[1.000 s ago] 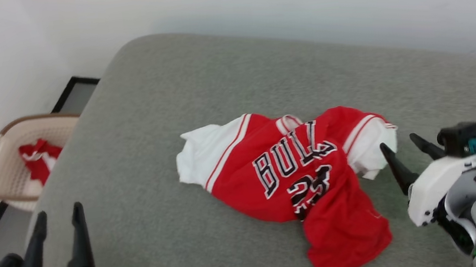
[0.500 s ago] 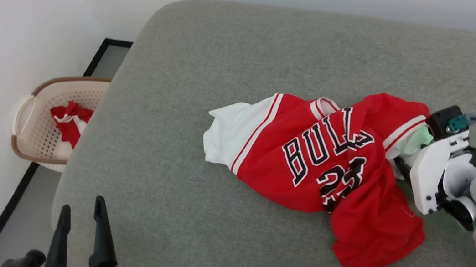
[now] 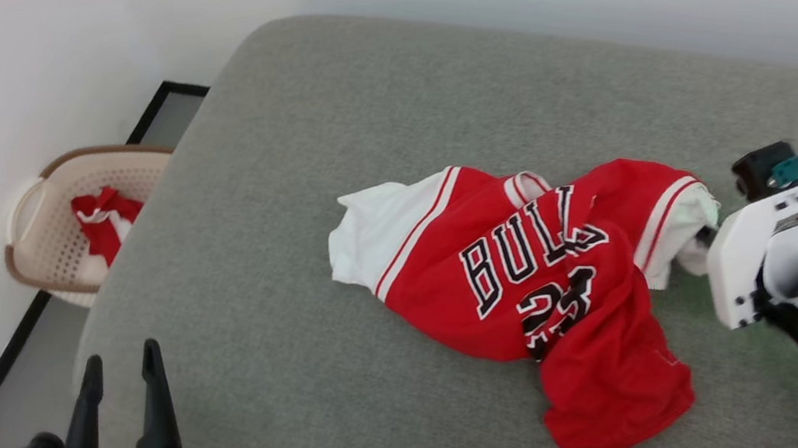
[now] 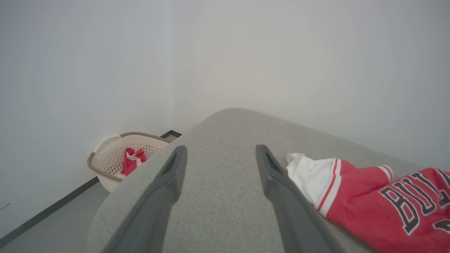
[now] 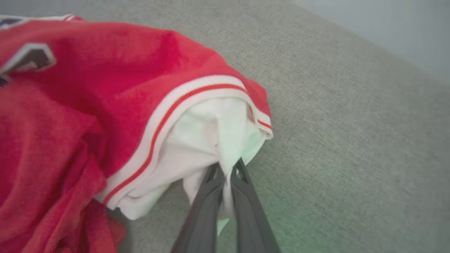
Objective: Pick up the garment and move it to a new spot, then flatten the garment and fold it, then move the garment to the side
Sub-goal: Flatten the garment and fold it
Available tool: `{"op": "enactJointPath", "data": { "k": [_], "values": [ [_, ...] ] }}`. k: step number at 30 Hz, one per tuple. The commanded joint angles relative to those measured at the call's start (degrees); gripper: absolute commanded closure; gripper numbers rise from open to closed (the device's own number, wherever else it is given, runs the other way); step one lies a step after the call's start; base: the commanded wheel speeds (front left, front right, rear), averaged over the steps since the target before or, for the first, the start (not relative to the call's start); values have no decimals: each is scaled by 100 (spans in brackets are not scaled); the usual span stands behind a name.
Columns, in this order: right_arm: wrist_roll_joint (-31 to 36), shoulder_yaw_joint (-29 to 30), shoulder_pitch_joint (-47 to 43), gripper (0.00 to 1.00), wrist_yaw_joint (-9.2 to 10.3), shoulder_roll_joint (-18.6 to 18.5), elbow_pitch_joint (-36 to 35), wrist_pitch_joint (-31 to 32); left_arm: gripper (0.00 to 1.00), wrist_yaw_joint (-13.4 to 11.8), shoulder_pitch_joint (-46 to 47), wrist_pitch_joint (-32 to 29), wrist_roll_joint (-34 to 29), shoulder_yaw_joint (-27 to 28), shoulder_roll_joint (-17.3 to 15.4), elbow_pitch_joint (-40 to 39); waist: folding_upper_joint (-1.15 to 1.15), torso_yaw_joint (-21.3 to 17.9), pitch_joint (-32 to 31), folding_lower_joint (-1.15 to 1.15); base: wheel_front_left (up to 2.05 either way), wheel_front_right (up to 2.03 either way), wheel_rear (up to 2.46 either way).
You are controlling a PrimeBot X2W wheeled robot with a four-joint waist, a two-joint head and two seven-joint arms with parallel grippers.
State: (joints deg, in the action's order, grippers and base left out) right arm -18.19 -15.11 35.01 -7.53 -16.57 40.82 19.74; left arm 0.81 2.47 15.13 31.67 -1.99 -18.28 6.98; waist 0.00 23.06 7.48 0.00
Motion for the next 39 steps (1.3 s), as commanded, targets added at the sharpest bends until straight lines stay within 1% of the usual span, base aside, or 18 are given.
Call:
{"op": "enactJointPath", "data": {
  "k": [1,6,8,11,15,19,22,24,26,27,28,33,39],
  "values": [
    [-83,-10,51,100,8,-59,-55,27,0,30,-45,0,-34,36,14,7,0,-92,-73,0,0,0,0],
    [-278,32,-149,100,8,-438,-495,253,0,96,-138,0,-150,196,62,-19,0,-312,-182,0,0,0,0],
    [-343,80,-247,100,9,-653,-693,374,0,117,-169,0,-175,246,68,-25,0,-401,-219,0,0,0,0],
    [-437,225,-423,100,8,-980,-967,529,0,148,-191,0,-220,304,76,-36,0,-528,-263,0,0,0,0],
    [-498,448,-762,100,9,-1320,-1240,710,0,176,-223,0,-259,346,70,-22,0,-663,-301,0,0,0,0],
    [-588,658,-1145,100,8,-1425,-1296,897,0,216,-213,0,-266,365,62,21,0,-759,-318,0,0,0,0],
    [-590,735,-1347,100,9,-1380,-1219,853,0,228,-190,0,-294,349,58,60,0,-806,-328,0,0,0,0],
    [-592,799,-1409,100,8,-1280,-1090,738,0,244,-182,0,-299,348,58,83,0,-839,-344,0,0,0,0],
    [-545,789,-1415,65,9,-1213,-930,638,0,260,-182,0,-303,335,46,102,0,-869,-367,0,0,0,0],
    [-539,767,-1388,26,8,-1169,-851,599,0,268,-187,-9,-311,314,25,114,0,-890,-385,0,0,0,0],
    [-579,768,-1349,0,8,-1110,-792,569,0,283,-187,-29,-319,297,8,120,0,-911,-403,0,0,0,0],
    [-722,642,-1268,0,8,-1045,-811,444,0,324,-206,-153,-255,295,-125,33,0,-1090,-527,0,0,0,0],
    [-962,720,-1487,0,8,-1071,-1325,205,0,377,-179,-395,-162,328,-337,-219,0,-1429,-623,0,0,0,0]
  ]
}}
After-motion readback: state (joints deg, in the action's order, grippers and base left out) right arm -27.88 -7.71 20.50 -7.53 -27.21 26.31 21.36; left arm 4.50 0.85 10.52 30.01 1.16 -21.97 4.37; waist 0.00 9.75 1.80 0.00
